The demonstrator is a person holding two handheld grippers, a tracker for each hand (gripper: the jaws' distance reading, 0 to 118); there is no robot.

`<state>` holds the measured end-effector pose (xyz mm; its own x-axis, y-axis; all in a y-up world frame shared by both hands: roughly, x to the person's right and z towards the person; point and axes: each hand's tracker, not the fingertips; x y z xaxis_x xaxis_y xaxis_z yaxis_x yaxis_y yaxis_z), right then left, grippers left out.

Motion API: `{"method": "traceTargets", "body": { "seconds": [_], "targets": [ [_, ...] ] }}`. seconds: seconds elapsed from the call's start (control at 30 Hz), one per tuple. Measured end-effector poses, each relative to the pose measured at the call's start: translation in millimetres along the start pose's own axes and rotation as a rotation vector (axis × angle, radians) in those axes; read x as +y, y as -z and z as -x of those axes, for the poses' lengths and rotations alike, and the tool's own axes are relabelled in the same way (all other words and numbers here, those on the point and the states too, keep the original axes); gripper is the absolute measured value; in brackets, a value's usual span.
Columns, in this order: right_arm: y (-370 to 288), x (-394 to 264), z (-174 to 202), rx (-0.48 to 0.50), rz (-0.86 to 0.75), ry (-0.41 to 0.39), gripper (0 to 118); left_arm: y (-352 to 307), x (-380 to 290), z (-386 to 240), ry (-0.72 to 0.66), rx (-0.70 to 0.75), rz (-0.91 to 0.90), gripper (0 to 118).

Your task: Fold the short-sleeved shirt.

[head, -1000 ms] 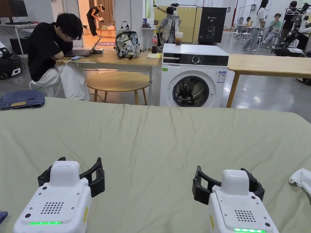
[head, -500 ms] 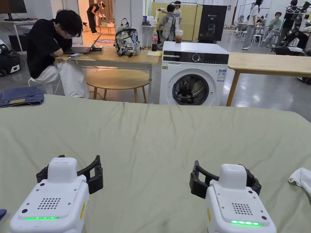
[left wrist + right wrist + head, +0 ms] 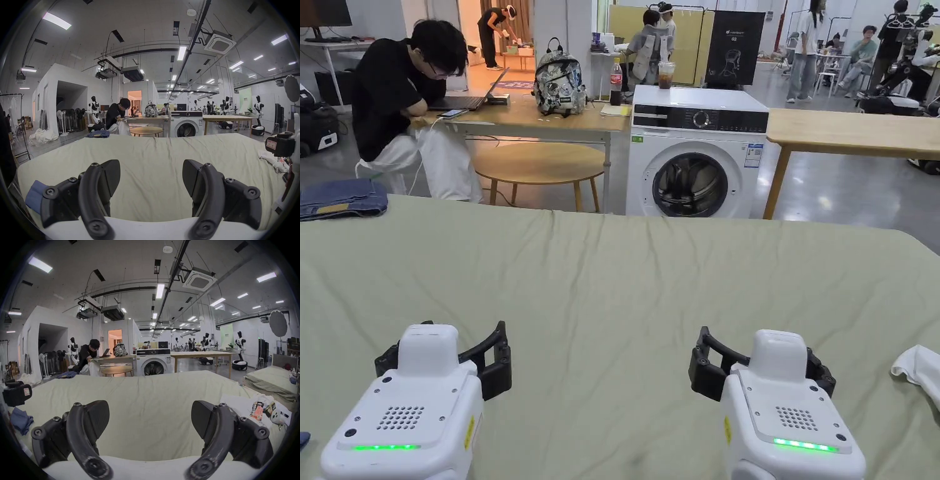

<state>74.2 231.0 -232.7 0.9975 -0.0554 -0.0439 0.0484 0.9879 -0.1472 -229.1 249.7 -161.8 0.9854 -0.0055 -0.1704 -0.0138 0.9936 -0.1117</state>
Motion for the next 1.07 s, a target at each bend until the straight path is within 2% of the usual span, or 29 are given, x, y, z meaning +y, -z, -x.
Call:
{"method": "traceTargets", "body": {
  "seconds": [0.17,0.3,0.47,0.6,0.93,1.07],
  "targets": [
    [3,1,-2,-0.008,0.030,0.029,104,1,-1,1,-0.007,0.005,0.002,80],
    [6,3,-1,-0.063,0.052,0.050,104,1,0,1,-0.003,0.003,-0.001,80],
    [10,10,-1,-0.085,0.105,0.099,104,2,2,3,-0.001,0.000,-0.005,80],
    [10,13,4,-0.116,0.126,0.072,104,3,2,3,-0.002,0.000,-0.007,80],
    [9,8,14,-0.108,0.104,-0.008,104,3,-1,1,0.014,0.000,0.002,80],
    [12,8,11,-0.080,0.149,0.021,104,2,0,-1,0.022,-0.005,0.001,80]
  ]
}}
